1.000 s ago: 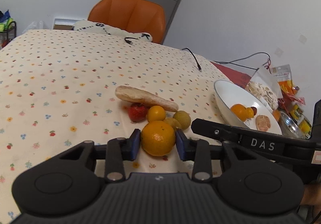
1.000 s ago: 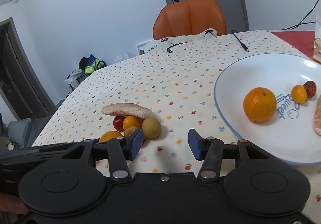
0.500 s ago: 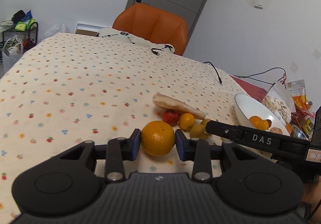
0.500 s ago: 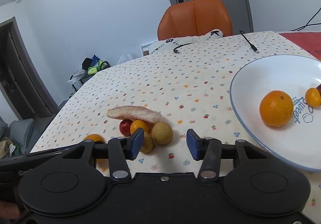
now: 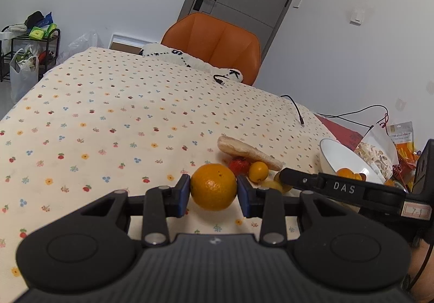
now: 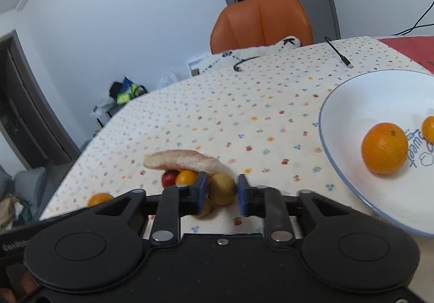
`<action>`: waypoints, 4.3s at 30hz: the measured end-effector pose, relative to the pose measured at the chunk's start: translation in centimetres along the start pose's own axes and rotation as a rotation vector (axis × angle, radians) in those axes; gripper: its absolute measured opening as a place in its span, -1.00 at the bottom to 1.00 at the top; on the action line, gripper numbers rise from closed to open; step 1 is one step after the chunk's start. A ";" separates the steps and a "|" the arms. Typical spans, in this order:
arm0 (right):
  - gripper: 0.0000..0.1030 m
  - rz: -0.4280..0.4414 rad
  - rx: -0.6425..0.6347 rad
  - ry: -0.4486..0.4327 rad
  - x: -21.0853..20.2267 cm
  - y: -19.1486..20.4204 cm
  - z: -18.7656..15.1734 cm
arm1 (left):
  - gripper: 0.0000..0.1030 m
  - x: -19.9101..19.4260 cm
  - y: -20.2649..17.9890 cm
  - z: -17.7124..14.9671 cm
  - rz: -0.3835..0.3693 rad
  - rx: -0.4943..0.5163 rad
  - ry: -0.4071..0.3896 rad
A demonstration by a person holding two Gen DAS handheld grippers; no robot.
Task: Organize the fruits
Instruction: 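Grasp an orange with the left gripper while the right gripper grasps the brown kiwi, then carry the orange and kiwi over the white plate and open both grippers, then move both open grippers back toward the remaining fruits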
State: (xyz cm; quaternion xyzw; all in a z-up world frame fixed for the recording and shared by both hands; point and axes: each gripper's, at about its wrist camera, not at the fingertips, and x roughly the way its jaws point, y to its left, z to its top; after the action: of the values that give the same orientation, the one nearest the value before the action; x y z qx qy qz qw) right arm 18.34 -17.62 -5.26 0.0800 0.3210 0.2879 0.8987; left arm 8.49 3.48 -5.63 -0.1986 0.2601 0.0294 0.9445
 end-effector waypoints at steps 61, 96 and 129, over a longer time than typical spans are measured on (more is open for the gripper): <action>-0.45 -0.247 0.128 -0.198 -12.3 -9.8 -1.3 | -0.32 4.6 -15.3 0.5 -0.264 0.200 0.010; -0.33 -0.252 0.150 -0.205 -13.9 -10.9 -2.0 | 0.19 5.5 -16.2 0.4 -0.219 0.232 0.045; 0.95 -0.140 0.073 -0.246 -13.3 -6.0 -1.2 | 0.69 1.6 -8.0 1.3 -0.033 0.179 0.011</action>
State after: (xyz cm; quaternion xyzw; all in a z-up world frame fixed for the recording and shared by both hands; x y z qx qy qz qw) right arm 12.03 -30.15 -1.10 0.1249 0.2234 0.2006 0.9457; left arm 11.81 -3.41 -2.53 -0.1176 0.2633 -0.0107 0.9574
